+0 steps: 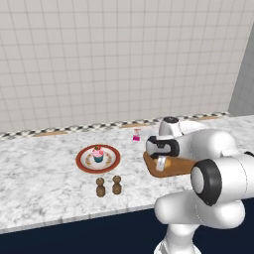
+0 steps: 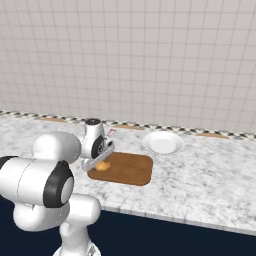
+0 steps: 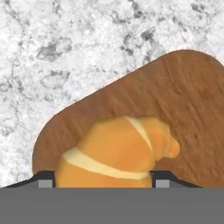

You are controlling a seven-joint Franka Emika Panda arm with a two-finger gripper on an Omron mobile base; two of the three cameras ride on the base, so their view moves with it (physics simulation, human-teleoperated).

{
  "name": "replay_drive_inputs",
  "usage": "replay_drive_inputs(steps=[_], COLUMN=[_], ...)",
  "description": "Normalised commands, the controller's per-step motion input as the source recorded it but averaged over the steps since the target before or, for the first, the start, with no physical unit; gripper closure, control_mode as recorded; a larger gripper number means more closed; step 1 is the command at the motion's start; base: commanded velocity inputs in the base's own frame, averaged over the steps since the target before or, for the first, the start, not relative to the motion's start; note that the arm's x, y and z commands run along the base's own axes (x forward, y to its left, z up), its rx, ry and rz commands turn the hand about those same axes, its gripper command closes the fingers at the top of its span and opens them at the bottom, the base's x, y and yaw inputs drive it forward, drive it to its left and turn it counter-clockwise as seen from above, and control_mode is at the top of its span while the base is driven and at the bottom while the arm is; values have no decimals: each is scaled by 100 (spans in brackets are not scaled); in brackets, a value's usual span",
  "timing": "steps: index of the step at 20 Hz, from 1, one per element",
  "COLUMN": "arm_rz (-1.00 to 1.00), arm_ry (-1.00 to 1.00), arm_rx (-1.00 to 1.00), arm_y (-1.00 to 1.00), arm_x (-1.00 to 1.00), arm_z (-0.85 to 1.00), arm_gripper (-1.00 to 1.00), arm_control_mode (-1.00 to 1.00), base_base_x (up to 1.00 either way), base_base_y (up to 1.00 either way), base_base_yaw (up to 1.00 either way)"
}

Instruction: From the different types of pastries on the counter, select a croissant and place it on the cutting board. Then retrieve a jar of jam from the cabinet and place it alongside the croissant on the cutting board.

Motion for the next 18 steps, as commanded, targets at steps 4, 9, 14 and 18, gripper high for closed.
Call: replay_drive_inputs(steps=[4,9,14,18], arm_rz=[0,0,0,0], arm_ry=[0,0,0,0], arm_rx=[0,1,0,0], arm_y=[0,0,1,0], arm_x=[-6,-1,22,-5], arm_z=[-21,-26,-24,-24], arm_gripper=[100,100,100,-100], arm_control_mode=[-100,-100,-100,-100], base_base_x=[0,0,0,0], base_base_y=[0,0,0,0], base_base_yaw=[0,0,0,0])
